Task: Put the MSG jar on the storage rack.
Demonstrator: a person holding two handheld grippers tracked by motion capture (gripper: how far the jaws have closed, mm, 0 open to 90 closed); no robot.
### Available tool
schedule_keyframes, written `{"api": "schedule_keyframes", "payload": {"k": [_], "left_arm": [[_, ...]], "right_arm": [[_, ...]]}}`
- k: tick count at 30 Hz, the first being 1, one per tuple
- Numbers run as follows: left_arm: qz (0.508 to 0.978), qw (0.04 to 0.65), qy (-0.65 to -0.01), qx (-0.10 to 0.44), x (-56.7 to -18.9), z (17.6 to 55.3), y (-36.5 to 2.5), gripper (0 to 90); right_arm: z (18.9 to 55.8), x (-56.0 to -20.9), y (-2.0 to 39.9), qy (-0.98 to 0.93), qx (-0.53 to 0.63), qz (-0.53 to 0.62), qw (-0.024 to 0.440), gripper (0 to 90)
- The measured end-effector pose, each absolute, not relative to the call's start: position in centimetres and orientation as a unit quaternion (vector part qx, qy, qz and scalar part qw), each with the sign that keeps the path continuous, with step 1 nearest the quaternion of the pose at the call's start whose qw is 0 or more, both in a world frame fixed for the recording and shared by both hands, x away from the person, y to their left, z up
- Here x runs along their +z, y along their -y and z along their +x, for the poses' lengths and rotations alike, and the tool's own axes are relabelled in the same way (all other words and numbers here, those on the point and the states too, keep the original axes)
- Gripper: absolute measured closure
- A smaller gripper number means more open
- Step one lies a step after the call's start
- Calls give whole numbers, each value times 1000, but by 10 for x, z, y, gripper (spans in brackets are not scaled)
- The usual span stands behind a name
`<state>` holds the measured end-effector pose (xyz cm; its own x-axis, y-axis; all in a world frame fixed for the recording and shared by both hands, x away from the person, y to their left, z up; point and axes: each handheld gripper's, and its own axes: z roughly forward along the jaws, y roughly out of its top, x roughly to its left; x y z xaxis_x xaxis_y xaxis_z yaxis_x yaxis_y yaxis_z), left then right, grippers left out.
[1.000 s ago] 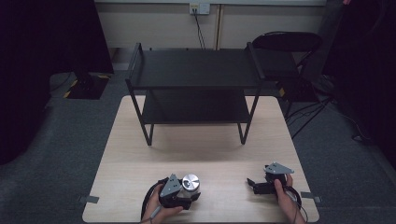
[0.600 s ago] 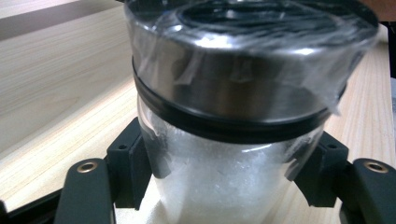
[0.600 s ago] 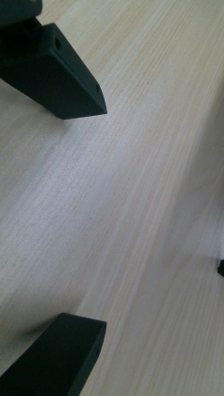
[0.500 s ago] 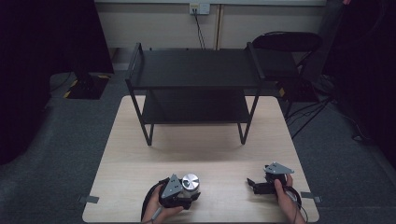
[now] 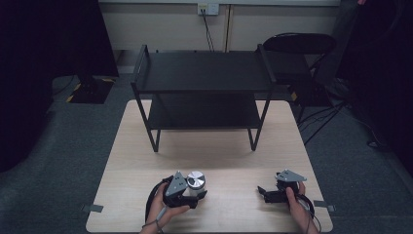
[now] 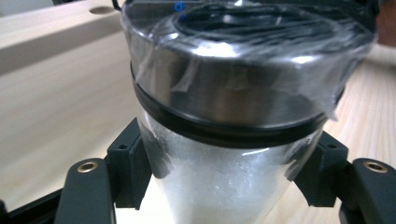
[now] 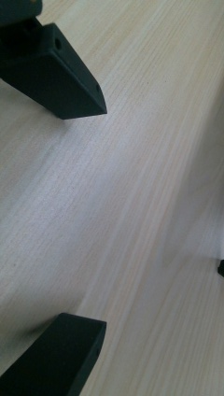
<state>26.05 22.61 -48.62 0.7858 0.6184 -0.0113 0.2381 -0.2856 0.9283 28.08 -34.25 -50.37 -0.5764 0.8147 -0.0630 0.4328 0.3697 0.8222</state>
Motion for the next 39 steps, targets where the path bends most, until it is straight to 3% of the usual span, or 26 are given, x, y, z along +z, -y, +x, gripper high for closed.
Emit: {"api": "schedule_keyframes", "payload": {"k": [10,16,29,39], "left_arm": [[759,542,-302,197,-437,289,-240,317],[749,530,-319,235,-396,311,-235,317],[717,525,-377,261,-379,345,-221,317],[711,524,-379,277,-367,351,-210,319]], "right_arm": [[281,-503,342,-793,400,394,238,0],[281,-503,343,-793,400,393,238,0],[282,-504,343,-793,401,392,237,0],[282,-503,344,-795,400,390,236,0]]}}
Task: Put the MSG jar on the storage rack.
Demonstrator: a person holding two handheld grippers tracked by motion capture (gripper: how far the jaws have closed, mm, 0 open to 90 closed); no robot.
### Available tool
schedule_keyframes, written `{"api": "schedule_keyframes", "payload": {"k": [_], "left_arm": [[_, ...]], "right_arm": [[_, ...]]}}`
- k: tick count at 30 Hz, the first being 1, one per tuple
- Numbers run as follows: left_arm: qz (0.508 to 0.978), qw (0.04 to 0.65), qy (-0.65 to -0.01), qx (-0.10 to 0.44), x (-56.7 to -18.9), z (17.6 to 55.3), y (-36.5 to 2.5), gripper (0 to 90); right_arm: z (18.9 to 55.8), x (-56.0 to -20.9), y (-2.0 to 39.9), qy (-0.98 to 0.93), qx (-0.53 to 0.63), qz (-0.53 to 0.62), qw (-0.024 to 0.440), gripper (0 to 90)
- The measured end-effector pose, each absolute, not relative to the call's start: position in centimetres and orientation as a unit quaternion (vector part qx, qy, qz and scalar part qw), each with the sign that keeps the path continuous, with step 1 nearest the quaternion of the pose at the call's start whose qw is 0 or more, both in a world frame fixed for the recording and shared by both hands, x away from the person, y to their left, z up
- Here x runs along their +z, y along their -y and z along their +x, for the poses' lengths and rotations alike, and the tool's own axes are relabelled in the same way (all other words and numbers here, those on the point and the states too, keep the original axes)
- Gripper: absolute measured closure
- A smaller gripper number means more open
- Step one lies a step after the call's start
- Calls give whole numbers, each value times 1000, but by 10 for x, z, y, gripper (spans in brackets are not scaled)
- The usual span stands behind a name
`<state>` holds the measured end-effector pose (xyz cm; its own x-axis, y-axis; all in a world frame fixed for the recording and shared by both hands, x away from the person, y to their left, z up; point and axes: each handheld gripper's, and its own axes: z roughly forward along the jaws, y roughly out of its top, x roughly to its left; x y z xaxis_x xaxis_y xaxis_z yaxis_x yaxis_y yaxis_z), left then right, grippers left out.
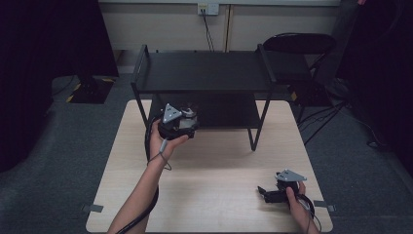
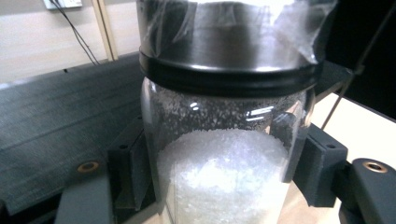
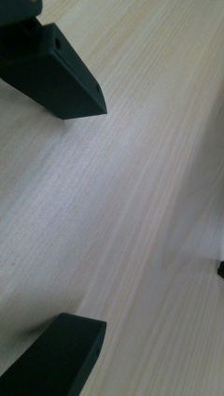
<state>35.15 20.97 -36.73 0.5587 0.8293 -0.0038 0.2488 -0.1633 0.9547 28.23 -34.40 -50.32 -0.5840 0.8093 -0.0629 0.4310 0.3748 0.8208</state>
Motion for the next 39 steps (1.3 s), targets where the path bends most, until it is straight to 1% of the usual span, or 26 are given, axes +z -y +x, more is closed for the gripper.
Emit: {"api": "schedule_keyframes", "payload": {"k": [4,14,22,29,39], "left_arm": [[704,523,-386,287,-364,356,-208,319],[675,528,-415,306,-371,368,-197,318],[669,524,-426,311,-378,372,-193,318],[664,529,-418,323,-386,374,-195,317],[662,532,-420,320,-388,373,-197,316]], "right_arm": [[282,-503,344,-795,400,390,236,0],[283,-503,345,-796,401,388,235,0],[283,-503,346,-797,401,387,234,0],[283,-503,346,-797,401,387,234,0],[283,-503,346,-797,401,388,234,0]]}}
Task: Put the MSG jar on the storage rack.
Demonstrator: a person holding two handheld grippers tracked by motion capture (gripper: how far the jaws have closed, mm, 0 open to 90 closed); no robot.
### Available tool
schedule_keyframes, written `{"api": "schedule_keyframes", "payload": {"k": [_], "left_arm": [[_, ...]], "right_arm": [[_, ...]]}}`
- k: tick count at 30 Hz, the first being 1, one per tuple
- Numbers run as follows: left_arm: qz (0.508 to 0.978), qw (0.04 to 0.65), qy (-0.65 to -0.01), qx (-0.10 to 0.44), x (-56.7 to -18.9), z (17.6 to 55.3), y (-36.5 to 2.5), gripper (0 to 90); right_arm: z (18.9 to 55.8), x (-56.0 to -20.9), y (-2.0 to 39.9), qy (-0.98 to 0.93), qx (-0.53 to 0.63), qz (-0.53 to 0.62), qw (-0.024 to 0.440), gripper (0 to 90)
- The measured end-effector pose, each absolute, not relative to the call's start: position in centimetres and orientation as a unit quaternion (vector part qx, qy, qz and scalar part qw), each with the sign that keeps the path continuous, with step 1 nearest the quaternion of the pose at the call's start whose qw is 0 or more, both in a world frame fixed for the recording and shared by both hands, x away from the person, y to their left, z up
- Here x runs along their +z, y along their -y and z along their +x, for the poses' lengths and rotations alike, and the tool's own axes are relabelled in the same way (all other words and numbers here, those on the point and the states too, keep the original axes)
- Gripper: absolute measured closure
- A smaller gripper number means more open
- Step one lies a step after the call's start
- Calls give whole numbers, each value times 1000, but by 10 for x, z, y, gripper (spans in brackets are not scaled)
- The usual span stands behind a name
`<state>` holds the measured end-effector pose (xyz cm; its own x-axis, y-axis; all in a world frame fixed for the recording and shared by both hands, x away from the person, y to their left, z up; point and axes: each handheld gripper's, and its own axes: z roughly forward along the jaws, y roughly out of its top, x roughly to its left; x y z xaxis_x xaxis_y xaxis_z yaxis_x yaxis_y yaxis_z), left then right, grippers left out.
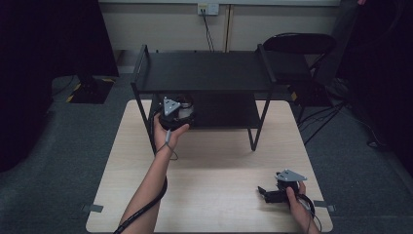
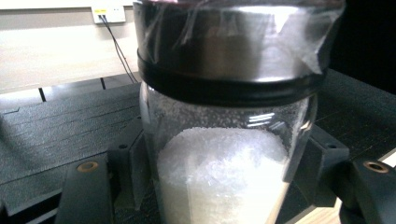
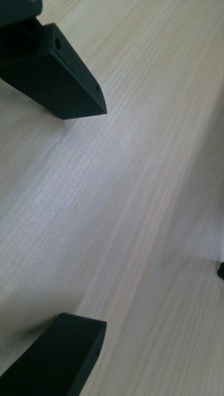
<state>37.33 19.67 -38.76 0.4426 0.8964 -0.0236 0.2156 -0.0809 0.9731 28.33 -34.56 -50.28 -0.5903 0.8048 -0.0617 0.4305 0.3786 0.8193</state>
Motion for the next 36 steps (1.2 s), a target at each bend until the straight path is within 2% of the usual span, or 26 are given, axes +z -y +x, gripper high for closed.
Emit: {"api": "schedule_keyframes", "payload": {"k": [13,17,22,36], "left_arm": [[670,530,-413,317,-388,372,-198,302],[669,524,-418,321,-387,368,-195,95],[669,529,-413,319,-389,364,-199,16],[691,533,-381,305,-392,330,-213,10]], "right_arm": [[283,-503,346,-797,400,388,234,0],[283,-503,346,-797,401,387,234,0],[283,-503,346,-797,401,387,234,0],[282,-503,345,-795,400,390,236,0]]}}
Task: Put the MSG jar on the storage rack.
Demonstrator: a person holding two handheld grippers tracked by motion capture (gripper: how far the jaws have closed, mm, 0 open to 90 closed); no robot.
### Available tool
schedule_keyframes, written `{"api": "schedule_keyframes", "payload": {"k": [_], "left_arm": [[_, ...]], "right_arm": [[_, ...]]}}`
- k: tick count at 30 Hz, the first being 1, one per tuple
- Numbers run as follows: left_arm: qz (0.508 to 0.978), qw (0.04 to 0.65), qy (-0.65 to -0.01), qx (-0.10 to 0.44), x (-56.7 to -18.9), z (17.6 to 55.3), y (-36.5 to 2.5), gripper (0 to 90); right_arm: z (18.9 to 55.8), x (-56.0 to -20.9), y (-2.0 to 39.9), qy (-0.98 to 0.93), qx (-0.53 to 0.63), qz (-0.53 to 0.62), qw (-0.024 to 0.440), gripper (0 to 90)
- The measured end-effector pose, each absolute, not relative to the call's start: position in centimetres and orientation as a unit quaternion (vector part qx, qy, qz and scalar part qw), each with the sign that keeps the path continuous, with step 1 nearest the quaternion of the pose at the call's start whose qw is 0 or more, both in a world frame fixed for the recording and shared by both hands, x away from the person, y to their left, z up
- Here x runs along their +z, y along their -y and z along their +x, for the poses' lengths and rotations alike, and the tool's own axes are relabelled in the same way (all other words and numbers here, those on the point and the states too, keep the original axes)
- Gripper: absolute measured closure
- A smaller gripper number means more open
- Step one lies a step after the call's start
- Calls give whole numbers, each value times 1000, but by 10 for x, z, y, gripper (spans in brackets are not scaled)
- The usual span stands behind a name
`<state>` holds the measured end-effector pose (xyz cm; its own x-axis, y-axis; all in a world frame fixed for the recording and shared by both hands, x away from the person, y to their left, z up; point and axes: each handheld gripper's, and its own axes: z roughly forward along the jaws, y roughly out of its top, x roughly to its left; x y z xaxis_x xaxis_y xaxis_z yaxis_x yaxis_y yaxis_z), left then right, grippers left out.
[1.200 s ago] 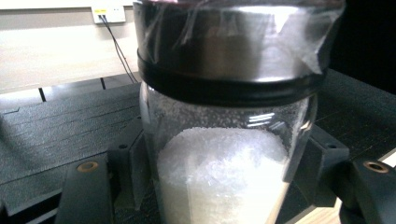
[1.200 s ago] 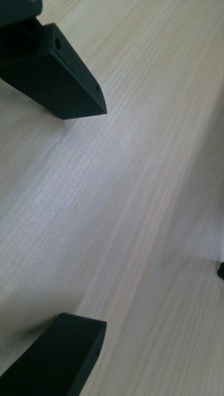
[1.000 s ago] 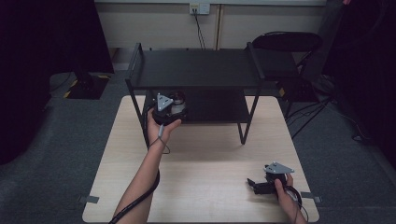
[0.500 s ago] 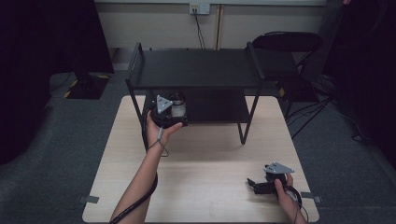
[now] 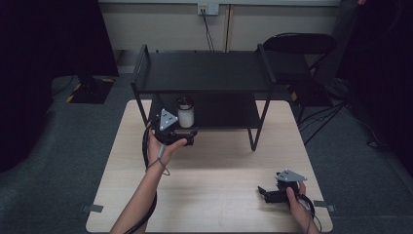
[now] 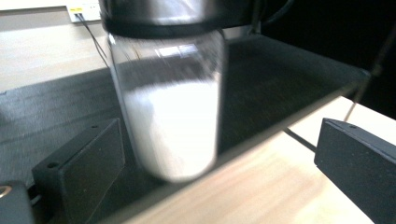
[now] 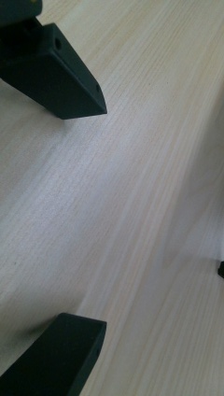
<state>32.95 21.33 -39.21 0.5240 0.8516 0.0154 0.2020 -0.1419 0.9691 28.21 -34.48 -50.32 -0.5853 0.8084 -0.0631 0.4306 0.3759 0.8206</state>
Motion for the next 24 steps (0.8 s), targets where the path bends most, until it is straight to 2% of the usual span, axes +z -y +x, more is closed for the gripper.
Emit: {"api": "schedule_keyframes", "payload": {"k": [5,9,19,24], "left_arm": [[706,527,-370,294,-401,308,-223,8],[715,523,-369,282,-423,284,-233,8],[739,507,-371,242,-472,261,-246,8],[736,511,-380,227,-496,253,-251,9]], "right_arm": [[282,-503,345,-795,400,390,236,0],[282,-503,345,-795,400,390,236,0],[282,-503,344,-795,400,391,236,0],[281,-503,344,-794,400,392,237,0]]}}
